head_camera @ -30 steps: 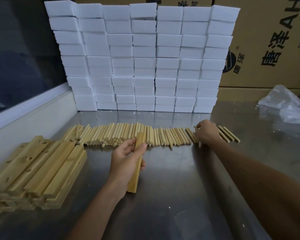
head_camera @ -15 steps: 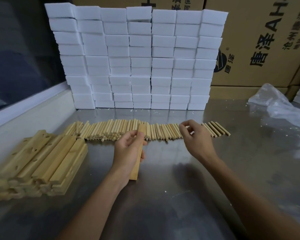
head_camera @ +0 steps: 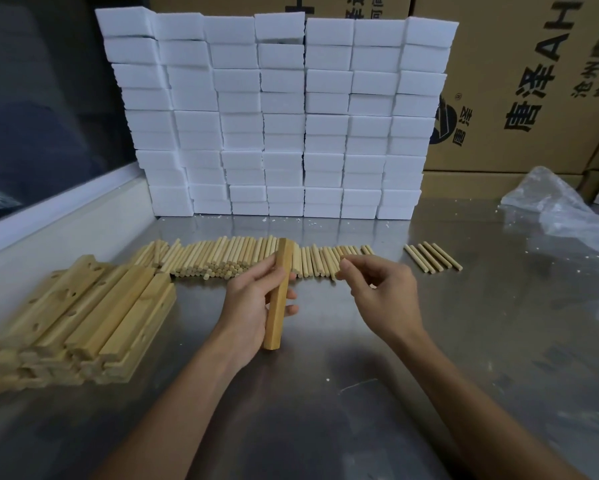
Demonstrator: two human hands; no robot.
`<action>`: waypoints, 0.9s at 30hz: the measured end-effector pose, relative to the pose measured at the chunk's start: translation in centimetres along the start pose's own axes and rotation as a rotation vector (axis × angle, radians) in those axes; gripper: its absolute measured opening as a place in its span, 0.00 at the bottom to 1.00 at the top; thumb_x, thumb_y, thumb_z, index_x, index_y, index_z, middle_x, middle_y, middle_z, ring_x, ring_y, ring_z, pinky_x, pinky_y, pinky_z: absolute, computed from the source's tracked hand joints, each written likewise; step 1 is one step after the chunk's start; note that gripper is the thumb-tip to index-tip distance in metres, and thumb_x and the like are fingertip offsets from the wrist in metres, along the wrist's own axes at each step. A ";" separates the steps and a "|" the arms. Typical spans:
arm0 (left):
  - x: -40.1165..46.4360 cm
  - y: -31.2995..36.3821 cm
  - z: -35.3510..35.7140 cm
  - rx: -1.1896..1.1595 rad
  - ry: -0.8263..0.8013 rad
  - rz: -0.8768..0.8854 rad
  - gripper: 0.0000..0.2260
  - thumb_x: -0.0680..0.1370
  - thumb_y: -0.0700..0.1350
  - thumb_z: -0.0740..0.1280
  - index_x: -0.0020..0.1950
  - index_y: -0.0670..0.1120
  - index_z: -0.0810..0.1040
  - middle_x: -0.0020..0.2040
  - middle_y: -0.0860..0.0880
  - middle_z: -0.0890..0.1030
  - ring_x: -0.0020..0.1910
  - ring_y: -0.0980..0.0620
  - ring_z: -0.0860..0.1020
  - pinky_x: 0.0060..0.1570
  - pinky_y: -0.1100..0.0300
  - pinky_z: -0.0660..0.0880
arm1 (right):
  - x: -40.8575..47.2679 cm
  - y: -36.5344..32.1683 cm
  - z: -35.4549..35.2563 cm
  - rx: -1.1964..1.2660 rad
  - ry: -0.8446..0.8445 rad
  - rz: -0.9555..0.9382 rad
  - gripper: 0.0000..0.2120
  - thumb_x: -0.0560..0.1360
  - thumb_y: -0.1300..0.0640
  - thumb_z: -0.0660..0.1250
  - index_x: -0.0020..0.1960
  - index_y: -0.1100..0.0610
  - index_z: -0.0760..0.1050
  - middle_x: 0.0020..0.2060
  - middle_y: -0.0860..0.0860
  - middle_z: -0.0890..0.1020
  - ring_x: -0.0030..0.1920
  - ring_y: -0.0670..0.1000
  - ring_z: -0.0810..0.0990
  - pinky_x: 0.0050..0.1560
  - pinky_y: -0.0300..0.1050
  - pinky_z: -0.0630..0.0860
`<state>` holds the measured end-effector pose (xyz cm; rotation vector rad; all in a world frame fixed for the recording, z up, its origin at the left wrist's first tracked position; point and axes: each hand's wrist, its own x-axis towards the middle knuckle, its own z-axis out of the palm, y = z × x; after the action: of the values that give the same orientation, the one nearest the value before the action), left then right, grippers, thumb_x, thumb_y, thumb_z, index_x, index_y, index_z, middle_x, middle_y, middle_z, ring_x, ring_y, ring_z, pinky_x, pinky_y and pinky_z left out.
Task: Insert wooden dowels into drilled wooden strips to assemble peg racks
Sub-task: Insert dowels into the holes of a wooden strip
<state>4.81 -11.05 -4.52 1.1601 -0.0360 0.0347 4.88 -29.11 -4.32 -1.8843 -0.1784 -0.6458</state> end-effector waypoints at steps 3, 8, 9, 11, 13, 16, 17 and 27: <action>0.0 0.0 -0.4 0.024 -0.009 0.023 0.10 0.75 0.35 0.70 0.53 0.47 0.83 0.39 0.48 0.83 0.33 0.51 0.79 0.30 0.59 0.78 | -0.2 -0.2 0.4 0.053 -0.002 0.001 0.04 0.75 0.56 0.73 0.49 0.54 0.85 0.37 0.45 0.85 0.38 0.45 0.84 0.44 0.48 0.83; 0.0 0.0 -0.4 0.084 -0.006 0.058 0.19 0.69 0.39 0.75 0.59 0.47 0.81 0.40 0.48 0.84 0.30 0.51 0.77 0.28 0.60 0.75 | -0.5 -0.4 0.7 0.067 -0.031 -0.063 0.02 0.74 0.58 0.74 0.47 0.55 0.83 0.34 0.47 0.84 0.34 0.46 0.83 0.39 0.42 0.81; 0.1 -0.1 -0.4 0.089 0.010 0.052 0.18 0.70 0.40 0.75 0.59 0.47 0.80 0.43 0.48 0.85 0.30 0.51 0.78 0.28 0.60 0.75 | -0.5 -0.4 0.8 0.066 -0.033 -0.068 0.02 0.74 0.58 0.74 0.47 0.55 0.83 0.34 0.47 0.84 0.34 0.46 0.83 0.38 0.41 0.81; 0.2 -0.1 -0.4 0.066 0.023 0.029 0.12 0.76 0.41 0.70 0.60 0.47 0.80 0.45 0.46 0.86 0.30 0.50 0.78 0.28 0.60 0.74 | -0.6 -0.5 0.9 0.062 -0.038 -0.071 0.02 0.75 0.58 0.74 0.48 0.55 0.84 0.35 0.45 0.84 0.36 0.46 0.83 0.39 0.39 0.80; 0.2 0.0 -0.4 0.035 0.009 0.001 0.09 0.80 0.41 0.66 0.59 0.48 0.80 0.45 0.44 0.86 0.30 0.49 0.78 0.30 0.59 0.75 | -0.6 -0.7 1.1 0.037 -0.049 -0.096 0.03 0.75 0.58 0.73 0.48 0.54 0.84 0.37 0.42 0.84 0.38 0.44 0.82 0.40 0.36 0.79; 0.2 0.1 -0.4 0.036 -0.011 -0.024 0.10 0.81 0.41 0.64 0.60 0.49 0.81 0.46 0.43 0.85 0.33 0.49 0.80 0.32 0.57 0.77 | -0.5 -1.1 1.4 0.012 -0.049 -0.142 0.03 0.76 0.59 0.72 0.46 0.53 0.84 0.38 0.40 0.84 0.38 0.42 0.80 0.38 0.31 0.73; 0.1 0.1 -0.3 0.041 -0.015 -0.028 0.10 0.81 0.41 0.65 0.60 0.49 0.81 0.46 0.44 0.86 0.33 0.49 0.80 0.33 0.57 0.77 | -0.5 -1.2 1.5 0.007 -0.053 -0.150 0.03 0.76 0.59 0.72 0.46 0.54 0.84 0.38 0.40 0.84 0.38 0.43 0.80 0.38 0.31 0.73; -0.6 0.0 -0.5 -0.007 -0.034 -0.009 0.11 0.78 0.38 0.67 0.56 0.49 0.82 0.48 0.43 0.86 0.35 0.47 0.83 0.34 0.56 0.80 | 0.7 -1.5 1.8 -0.205 -0.101 -0.316 0.03 0.74 0.58 0.74 0.46 0.56 0.84 0.38 0.45 0.84 0.39 0.40 0.79 0.39 0.27 0.72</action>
<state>4.24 -10.60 -4.75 1.1534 -0.0612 0.0069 5.45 -27.00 -3.19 -2.1081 -0.4994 -0.8070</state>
